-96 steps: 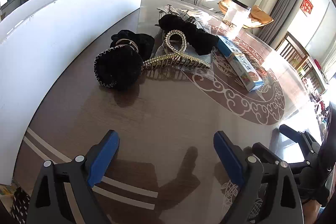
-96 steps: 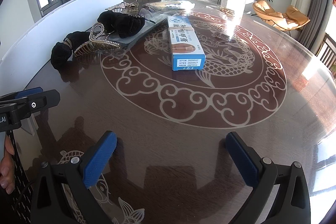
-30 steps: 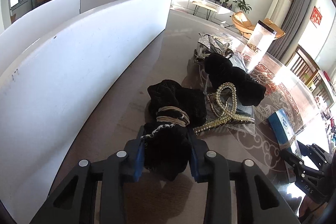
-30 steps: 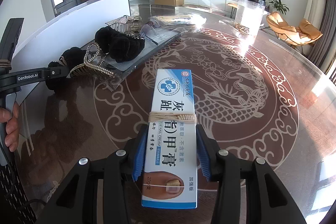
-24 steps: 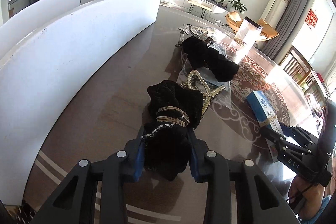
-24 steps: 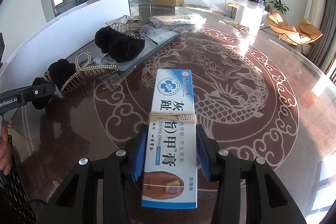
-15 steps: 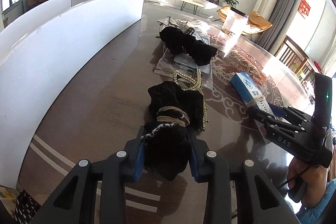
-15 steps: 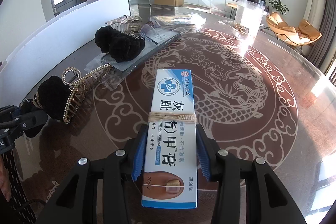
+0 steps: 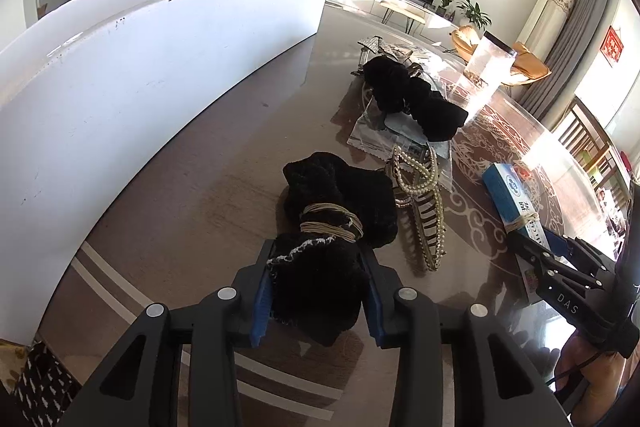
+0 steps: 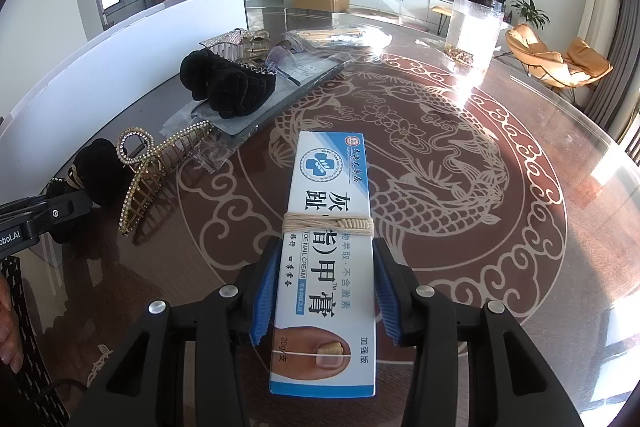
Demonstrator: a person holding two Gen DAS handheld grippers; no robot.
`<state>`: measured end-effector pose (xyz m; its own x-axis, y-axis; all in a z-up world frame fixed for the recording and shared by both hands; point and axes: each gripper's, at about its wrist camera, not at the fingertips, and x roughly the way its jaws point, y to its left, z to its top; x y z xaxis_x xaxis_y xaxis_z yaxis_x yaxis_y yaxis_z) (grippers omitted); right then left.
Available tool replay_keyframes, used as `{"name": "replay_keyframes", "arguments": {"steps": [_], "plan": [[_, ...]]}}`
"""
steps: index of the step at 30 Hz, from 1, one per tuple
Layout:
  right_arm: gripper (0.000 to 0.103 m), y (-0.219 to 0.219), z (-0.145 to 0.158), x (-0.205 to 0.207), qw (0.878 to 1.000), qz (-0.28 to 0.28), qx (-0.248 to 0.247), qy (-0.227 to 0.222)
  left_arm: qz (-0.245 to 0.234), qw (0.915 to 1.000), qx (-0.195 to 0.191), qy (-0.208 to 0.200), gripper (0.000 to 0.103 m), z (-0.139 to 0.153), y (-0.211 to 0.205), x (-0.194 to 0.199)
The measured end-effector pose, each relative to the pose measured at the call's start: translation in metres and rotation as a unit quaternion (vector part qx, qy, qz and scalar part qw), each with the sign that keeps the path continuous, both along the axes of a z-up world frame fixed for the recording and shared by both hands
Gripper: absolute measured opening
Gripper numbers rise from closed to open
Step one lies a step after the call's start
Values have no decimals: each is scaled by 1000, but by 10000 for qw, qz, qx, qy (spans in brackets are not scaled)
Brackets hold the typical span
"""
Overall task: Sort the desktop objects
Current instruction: 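Lift the ointment box with the right tool while the left lifts the black pouch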
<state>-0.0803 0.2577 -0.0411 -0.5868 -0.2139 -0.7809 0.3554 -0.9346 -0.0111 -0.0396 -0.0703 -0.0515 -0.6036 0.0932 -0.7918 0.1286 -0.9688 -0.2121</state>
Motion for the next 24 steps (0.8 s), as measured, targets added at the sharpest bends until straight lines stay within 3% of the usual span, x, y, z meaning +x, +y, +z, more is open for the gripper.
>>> {"name": "replay_keyframes", "arguments": {"steps": [8, 21, 24], "plan": [[49, 1, 0, -1, 10000, -39, 16, 0, 134, 9998, -124, -19, 56, 0, -2, 0], [63, 4, -2, -3, 10000, -75, -25, -53, 135, 9998, -110, -23, 57, 0, -3, 1], [66, 2, -2, -2, 10000, -50, -23, -61, 159, 9998, 99, -17, 58, 1, -9, 2]]}}
